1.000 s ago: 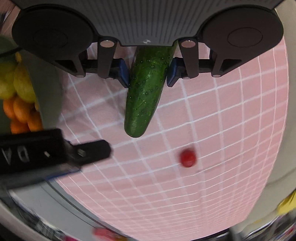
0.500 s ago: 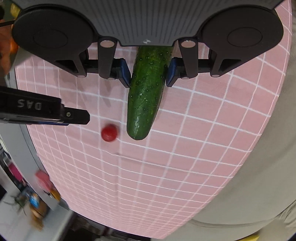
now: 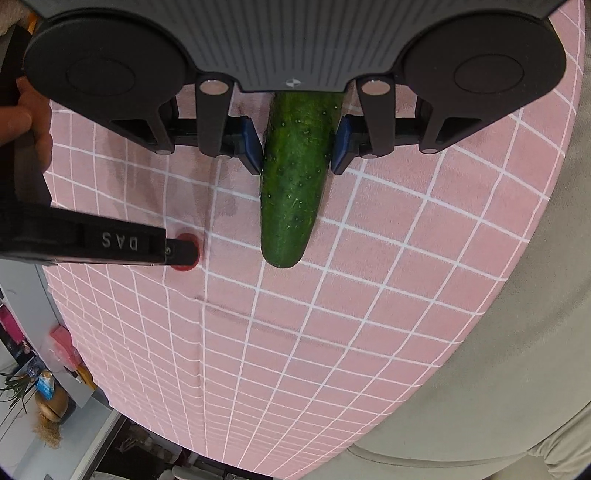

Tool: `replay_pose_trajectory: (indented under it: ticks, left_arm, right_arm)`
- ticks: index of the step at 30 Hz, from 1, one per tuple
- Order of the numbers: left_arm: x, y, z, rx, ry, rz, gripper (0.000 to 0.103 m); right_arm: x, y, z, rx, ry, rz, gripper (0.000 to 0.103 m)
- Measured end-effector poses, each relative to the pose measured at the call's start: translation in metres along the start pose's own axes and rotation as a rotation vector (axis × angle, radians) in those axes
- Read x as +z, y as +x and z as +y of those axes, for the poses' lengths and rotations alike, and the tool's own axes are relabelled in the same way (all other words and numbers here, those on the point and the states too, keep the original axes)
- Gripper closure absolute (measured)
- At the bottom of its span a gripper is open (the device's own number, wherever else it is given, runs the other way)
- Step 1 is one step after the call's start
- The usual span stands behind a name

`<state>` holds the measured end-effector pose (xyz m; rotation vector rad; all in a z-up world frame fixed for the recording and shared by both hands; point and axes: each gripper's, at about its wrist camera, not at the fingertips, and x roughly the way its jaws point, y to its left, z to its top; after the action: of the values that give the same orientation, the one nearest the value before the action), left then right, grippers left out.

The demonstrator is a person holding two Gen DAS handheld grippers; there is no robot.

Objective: Organize fruits
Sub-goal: 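Grasp the cucumber with the left tool while the right tool grasps the cherry tomato, then carry the cucumber and cherry tomato over the colander and lower them in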

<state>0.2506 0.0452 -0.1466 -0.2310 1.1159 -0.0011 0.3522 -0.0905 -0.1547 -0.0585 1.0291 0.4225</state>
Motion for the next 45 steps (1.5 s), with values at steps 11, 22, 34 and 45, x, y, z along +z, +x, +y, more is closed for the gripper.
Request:
replay_pose_trajectory:
  ticks: [11, 22, 34, 45]
  left_arm:
    - [0.001, -0.001, -0.004, -0.001, 0.039, 0.027, 0.055]
    - [-0.004, 0.000, -0.008, 0.007, 0.099, 0.039, 0.059]
    - [-0.019, -0.050, -0.018, -0.045, 0.174, -0.059, 0.061]
    - [-0.050, -0.148, -0.065, -0.252, 0.245, -0.125, 0.061]
  right_arm:
    - [0.000, 0.011, -0.003, 0.031, 0.032, 0.012, 0.075]
    - [-0.012, -0.031, -0.004, 0.051, 0.064, -0.023, 0.076]
    - [-0.086, -0.138, -0.018, 0.070, 0.200, -0.118, 0.076]
    - [-0.163, -0.240, -0.037, 0.010, 0.261, -0.214, 0.076]
